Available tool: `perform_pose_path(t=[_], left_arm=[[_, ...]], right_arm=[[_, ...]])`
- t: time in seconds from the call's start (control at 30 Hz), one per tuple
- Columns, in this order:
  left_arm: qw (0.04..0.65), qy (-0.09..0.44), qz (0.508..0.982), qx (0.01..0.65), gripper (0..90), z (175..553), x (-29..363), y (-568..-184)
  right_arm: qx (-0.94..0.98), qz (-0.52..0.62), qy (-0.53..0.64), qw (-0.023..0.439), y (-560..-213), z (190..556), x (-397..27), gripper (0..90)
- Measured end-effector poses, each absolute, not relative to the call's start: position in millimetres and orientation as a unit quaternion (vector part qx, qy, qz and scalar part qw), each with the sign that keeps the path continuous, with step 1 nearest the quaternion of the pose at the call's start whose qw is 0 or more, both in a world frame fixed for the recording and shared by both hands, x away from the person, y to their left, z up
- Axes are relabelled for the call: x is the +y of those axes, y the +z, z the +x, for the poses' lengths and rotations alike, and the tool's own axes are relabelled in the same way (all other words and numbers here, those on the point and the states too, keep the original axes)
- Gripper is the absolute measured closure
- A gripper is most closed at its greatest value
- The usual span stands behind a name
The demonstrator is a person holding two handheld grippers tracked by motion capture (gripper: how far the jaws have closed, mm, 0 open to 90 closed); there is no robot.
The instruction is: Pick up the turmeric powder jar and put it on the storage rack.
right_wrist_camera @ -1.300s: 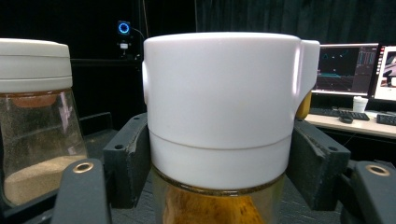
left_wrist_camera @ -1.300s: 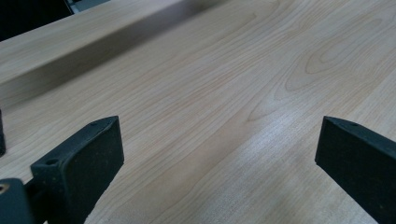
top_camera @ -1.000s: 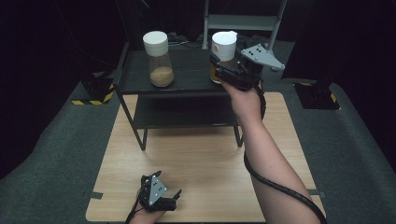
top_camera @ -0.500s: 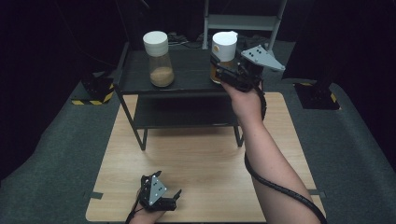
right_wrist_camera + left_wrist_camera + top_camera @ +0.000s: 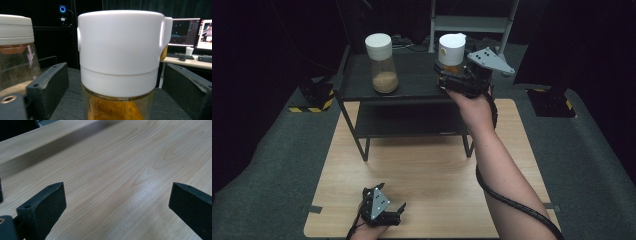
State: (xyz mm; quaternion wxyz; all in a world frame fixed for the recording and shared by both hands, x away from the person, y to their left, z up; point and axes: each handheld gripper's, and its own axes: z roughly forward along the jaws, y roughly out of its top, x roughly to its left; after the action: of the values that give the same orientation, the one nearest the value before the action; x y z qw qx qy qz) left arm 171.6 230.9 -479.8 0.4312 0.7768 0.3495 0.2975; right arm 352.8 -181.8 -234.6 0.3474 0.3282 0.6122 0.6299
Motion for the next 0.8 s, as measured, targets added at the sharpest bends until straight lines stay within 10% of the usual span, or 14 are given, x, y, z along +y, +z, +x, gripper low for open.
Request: perform_pose_path(t=[0.8], left_arm=[[0.423,0.303,0.780,0.346,1.5,170.9,227.3,-479.0]], right_arm=[[0.611,0.302,0.641,0.354,-245.5,315.8,-202.6,0.0]])
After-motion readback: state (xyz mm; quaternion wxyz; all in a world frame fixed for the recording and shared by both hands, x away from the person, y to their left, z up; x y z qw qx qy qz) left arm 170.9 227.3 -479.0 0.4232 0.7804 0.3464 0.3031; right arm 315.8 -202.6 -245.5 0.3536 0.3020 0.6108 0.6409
